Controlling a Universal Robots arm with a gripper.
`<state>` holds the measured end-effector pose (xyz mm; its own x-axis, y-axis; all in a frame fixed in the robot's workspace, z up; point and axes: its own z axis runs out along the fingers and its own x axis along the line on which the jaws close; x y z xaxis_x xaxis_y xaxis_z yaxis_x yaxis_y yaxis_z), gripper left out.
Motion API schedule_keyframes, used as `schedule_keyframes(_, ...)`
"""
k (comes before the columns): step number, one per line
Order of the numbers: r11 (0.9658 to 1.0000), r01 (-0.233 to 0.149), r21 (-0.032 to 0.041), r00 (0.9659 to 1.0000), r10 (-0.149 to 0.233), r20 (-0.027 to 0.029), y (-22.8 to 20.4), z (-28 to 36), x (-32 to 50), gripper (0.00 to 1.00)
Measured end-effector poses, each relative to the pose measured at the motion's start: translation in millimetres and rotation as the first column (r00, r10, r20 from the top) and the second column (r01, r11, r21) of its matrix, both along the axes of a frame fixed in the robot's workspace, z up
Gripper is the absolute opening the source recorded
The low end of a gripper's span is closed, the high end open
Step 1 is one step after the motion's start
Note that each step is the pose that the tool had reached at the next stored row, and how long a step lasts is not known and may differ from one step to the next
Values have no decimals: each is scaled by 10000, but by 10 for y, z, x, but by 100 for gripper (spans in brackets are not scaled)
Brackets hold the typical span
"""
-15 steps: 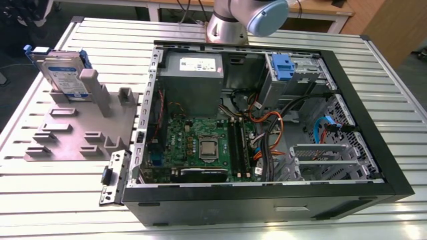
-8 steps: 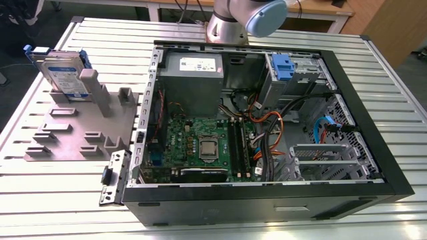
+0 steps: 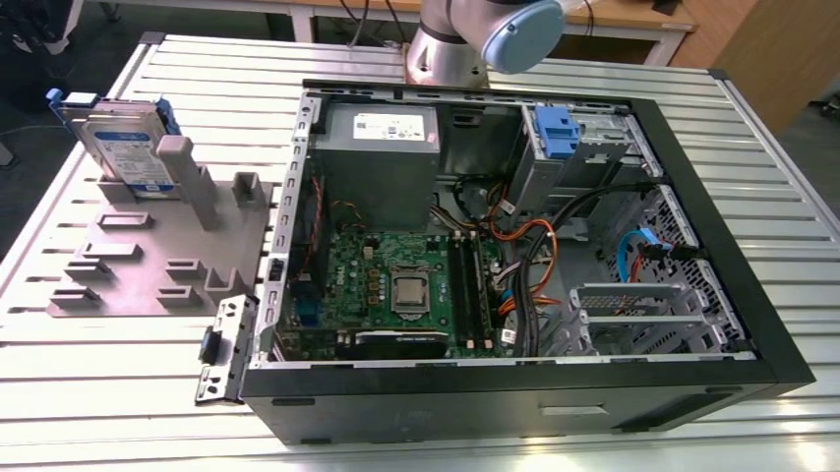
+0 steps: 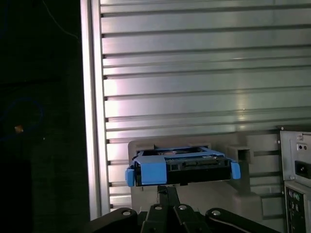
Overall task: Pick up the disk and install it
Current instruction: 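Reach for the disk, then pick up the disk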
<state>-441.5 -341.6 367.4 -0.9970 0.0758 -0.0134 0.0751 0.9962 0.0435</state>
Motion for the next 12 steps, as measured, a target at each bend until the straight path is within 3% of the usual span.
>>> schedule_keyframes(3,10000,-43,0,10000,43,-70,0,-45,0,11)
schedule_keyframes(12,10000,-68,0,9999,68,-75,0,-67,0,11)
